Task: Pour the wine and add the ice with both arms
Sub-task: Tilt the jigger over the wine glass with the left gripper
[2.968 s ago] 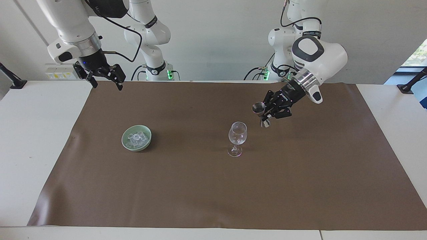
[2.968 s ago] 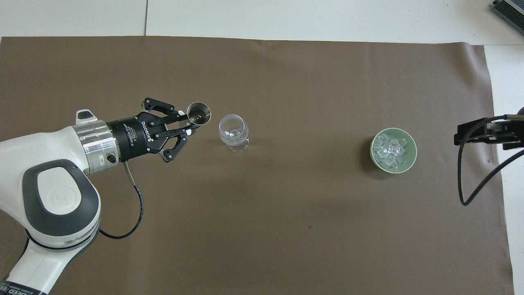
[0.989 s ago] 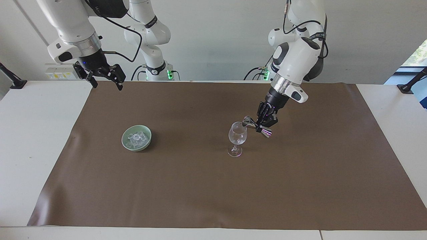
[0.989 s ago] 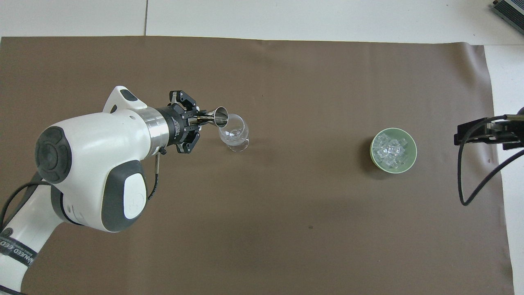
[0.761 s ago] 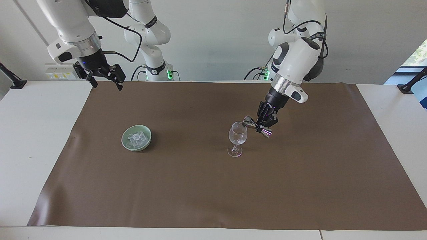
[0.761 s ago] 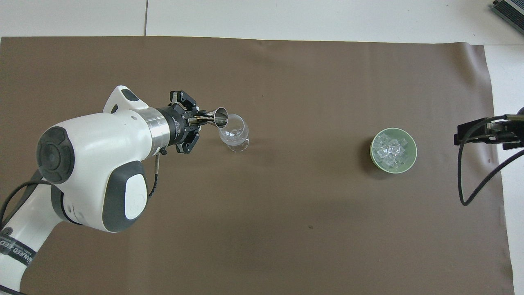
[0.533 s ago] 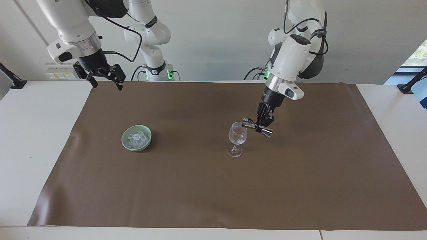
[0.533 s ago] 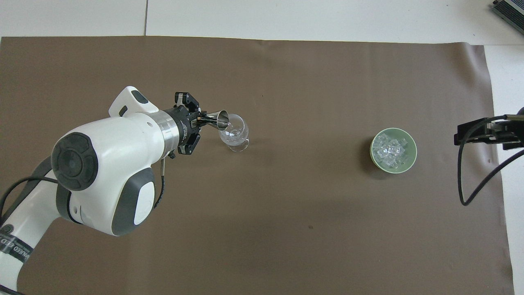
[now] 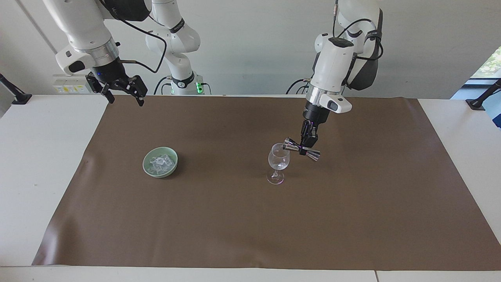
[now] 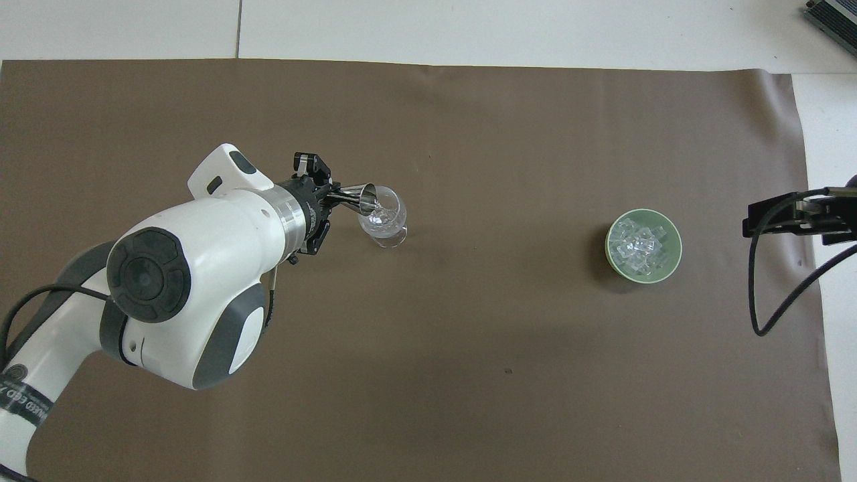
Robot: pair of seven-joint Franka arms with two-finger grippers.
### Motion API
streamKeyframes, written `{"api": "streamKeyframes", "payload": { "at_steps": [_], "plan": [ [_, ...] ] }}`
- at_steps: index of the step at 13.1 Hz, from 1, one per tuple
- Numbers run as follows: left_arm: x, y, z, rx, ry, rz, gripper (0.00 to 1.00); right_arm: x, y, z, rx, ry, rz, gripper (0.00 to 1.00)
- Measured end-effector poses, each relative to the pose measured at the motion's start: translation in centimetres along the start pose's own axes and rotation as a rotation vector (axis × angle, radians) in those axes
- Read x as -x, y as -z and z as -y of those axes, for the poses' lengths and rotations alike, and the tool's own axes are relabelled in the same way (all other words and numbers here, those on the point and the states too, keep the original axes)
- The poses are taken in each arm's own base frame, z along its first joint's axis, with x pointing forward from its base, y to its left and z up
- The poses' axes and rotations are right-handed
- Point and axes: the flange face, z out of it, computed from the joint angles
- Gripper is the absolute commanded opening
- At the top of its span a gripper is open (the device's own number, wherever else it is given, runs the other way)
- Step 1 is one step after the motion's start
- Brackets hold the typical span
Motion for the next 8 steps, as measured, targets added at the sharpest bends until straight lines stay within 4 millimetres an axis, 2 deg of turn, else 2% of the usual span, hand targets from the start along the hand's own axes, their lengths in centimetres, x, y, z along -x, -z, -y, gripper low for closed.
{"api": "streamKeyframes", "payload": {
  "at_steps": [5, 8],
  "plan": [
    [0.4, 0.3, -0.2, 0.028, -0.07, -0.08, 0.0, 0.0, 0.0, 0.0, 0.0, 0.0, 0.0, 1.0],
    [1.3, 0.3, 0.1, 0.032, -0.122, -0.123, 0.0, 0.0, 0.0, 0.0, 0.0, 0.0, 0.0, 1.0]
  ]
}}
